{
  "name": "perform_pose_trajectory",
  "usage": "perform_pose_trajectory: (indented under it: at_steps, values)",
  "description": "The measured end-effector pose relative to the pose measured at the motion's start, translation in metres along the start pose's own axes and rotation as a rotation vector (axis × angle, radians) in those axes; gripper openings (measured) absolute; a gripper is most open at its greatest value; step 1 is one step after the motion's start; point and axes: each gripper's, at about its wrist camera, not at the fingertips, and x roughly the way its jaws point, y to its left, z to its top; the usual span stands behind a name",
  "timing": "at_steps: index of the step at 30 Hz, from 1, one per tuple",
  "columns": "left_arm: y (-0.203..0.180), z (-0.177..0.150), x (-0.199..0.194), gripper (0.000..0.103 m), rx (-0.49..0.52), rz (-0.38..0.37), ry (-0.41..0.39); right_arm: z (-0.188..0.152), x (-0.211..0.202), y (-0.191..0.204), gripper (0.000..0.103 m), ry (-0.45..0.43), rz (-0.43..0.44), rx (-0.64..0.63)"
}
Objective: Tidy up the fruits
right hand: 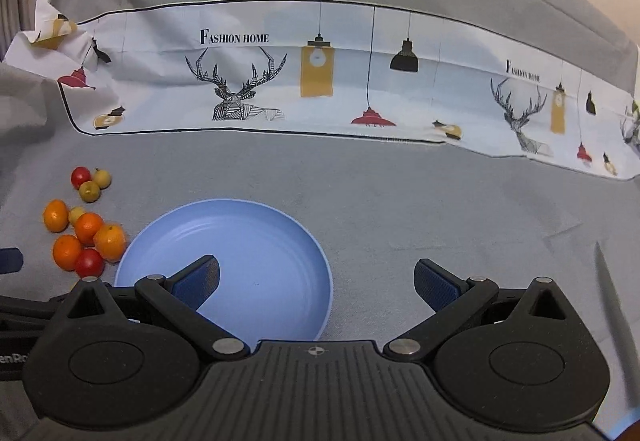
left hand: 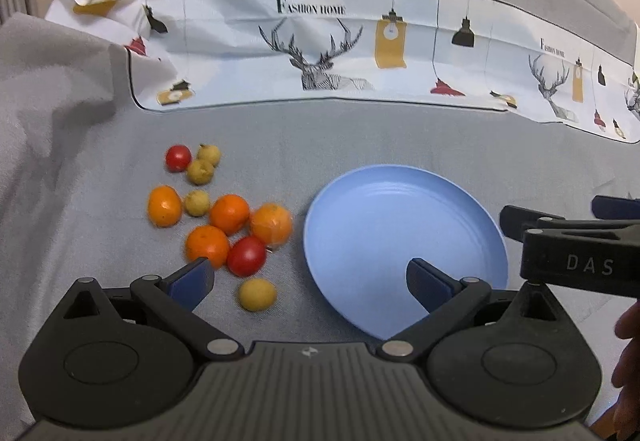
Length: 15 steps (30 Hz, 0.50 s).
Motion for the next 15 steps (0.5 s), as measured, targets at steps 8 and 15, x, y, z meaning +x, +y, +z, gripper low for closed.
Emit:
perform_pose_trajectory:
  at_steps: [8,15]
  values:
    - [-0.008,0.001,0.012,0.103,0.025,0.047,0.026,-0.005,0.014,-0.015,0.103,0.078,-0.011,0.054]
    - [-0.005,0.000,0.017,0.064,0.008,0.000,0.060,-0.010,0.025,-0.031,0.088,0.156,-0.063,0.105]
